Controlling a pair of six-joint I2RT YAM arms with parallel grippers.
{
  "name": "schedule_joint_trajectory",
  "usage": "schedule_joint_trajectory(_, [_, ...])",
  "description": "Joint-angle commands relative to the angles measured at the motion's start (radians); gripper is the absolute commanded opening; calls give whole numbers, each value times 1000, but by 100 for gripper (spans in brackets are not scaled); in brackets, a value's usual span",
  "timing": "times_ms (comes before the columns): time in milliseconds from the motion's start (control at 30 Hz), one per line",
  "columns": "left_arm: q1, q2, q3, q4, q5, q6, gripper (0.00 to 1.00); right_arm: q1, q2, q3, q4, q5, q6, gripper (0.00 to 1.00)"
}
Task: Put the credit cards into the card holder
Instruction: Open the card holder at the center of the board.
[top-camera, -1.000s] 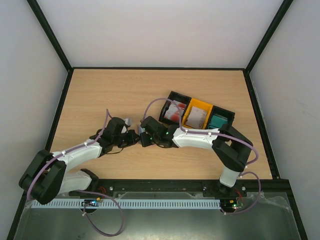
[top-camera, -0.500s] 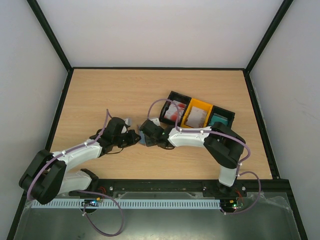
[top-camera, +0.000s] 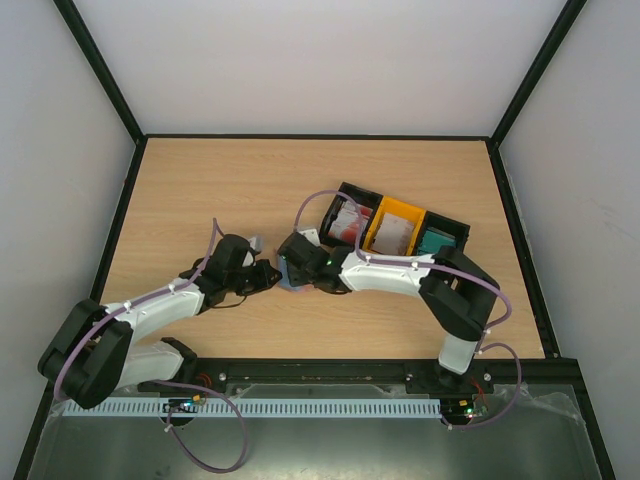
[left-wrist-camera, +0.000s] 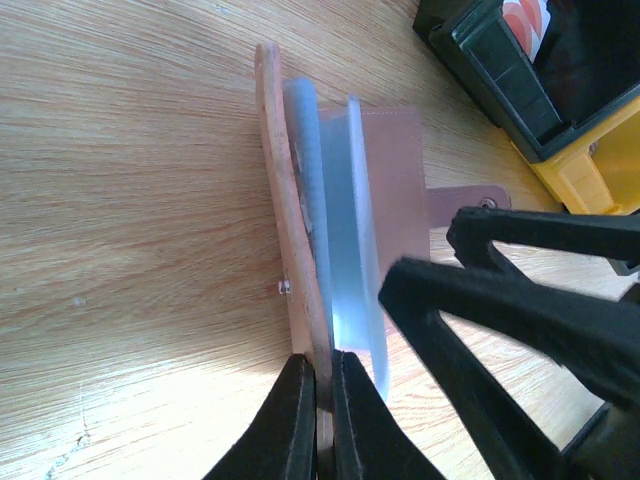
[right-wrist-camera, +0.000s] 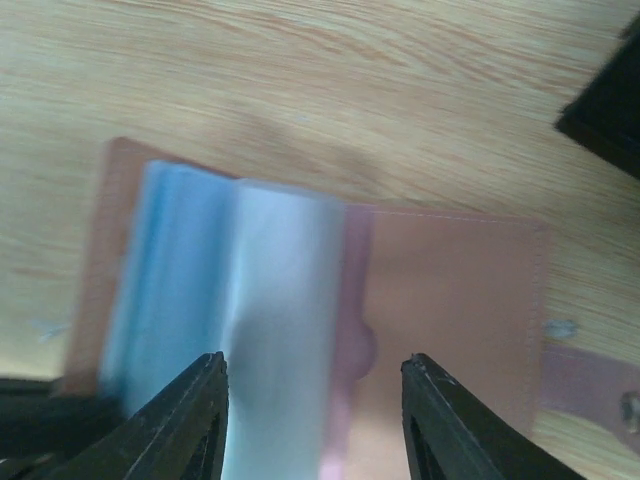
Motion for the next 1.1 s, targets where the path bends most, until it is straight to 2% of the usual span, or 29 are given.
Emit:
schedule_joint_trajectory(0, [1, 2, 25, -19, 9, 10, 3, 6, -62, -31, 55, -164, -43, 46])
schedule_joint_trajectory(200, [1, 2, 25, -19, 14, 9, 3, 23, -59, -38, 32, -189, -102, 57])
schedule_joint_trajectory(367, [1, 4, 26, -18, 13, 9, 3, 32, -7, -31, -18, -143, -121, 58])
schedule_joint_trajectory(633, [1, 1, 26, -23, 15, 9, 3, 33, 43, -10, -84, 44, -104, 57])
schedule_joint_trajectory(933, [2, -1, 34, -48, 15, 13, 3, 31, 73, 31, -218, 434, 87, 53])
schedule_joint_trajectory(1067, [2, -5, 39, -51, 26, 10, 2, 31, 72, 48, -254, 479, 107, 53])
